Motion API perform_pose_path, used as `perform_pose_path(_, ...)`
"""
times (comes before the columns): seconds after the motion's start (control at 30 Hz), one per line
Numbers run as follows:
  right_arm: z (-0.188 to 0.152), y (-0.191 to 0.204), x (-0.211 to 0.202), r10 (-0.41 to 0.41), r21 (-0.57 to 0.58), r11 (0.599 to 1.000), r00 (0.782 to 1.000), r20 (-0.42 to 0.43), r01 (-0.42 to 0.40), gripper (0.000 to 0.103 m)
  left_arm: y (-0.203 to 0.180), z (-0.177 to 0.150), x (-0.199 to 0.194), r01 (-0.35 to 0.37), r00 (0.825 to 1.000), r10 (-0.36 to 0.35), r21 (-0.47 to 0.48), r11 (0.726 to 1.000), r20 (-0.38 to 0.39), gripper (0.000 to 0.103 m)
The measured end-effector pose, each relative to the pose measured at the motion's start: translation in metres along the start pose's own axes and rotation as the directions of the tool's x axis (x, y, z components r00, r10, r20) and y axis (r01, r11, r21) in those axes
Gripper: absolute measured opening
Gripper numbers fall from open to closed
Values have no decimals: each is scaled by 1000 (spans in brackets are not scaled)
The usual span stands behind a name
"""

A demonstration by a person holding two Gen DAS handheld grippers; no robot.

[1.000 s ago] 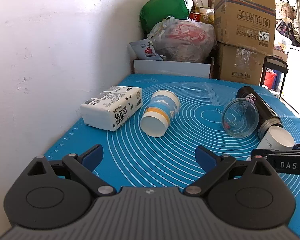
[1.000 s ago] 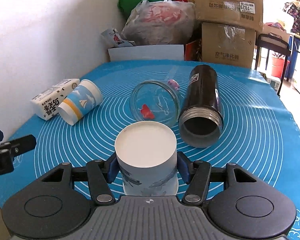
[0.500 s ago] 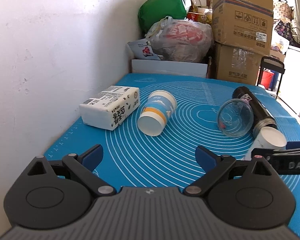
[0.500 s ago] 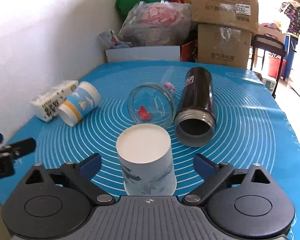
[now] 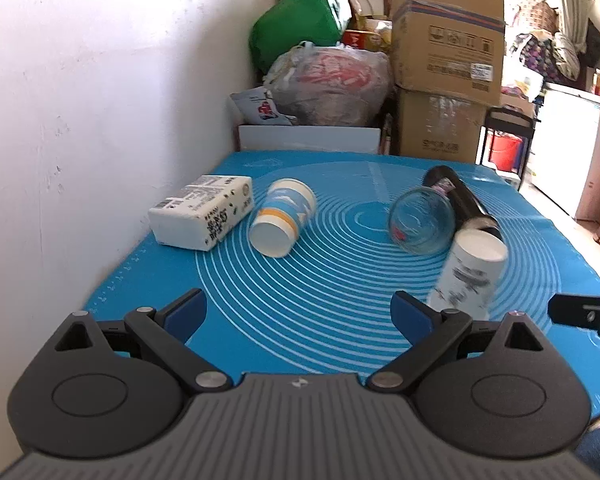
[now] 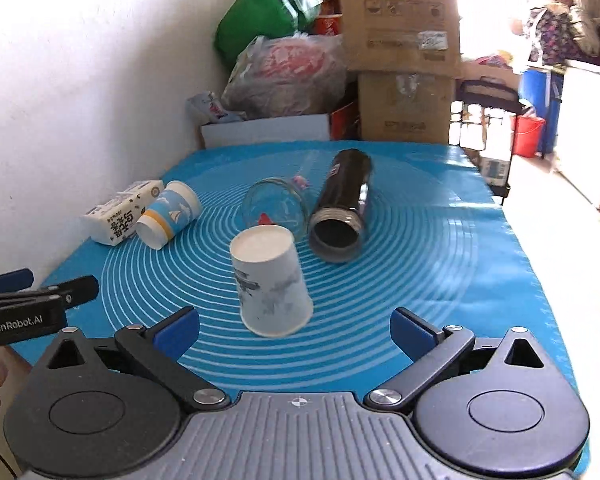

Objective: Flip cup upside down
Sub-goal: 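Open the right gripper and pull it back from the cup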

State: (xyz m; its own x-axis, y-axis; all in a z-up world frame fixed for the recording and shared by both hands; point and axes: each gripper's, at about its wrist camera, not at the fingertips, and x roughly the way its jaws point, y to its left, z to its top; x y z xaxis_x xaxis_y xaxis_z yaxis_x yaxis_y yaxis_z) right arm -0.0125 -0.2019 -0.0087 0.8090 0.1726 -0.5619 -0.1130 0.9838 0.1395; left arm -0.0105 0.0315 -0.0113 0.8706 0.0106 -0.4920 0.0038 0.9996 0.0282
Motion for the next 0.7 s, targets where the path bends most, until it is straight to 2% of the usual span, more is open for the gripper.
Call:
perform_pose_path(0.37,-22,-7,-47,4,4,1000,1000,24,-4,103,-16,-13,-25,27,1000,-28,27,999,10,97)
perform_pose_path(0.7,-30,-1,-58,22,1,1000,999,25,-22,103,-20,-16,-36,35,999,-37,42,998,27,97)
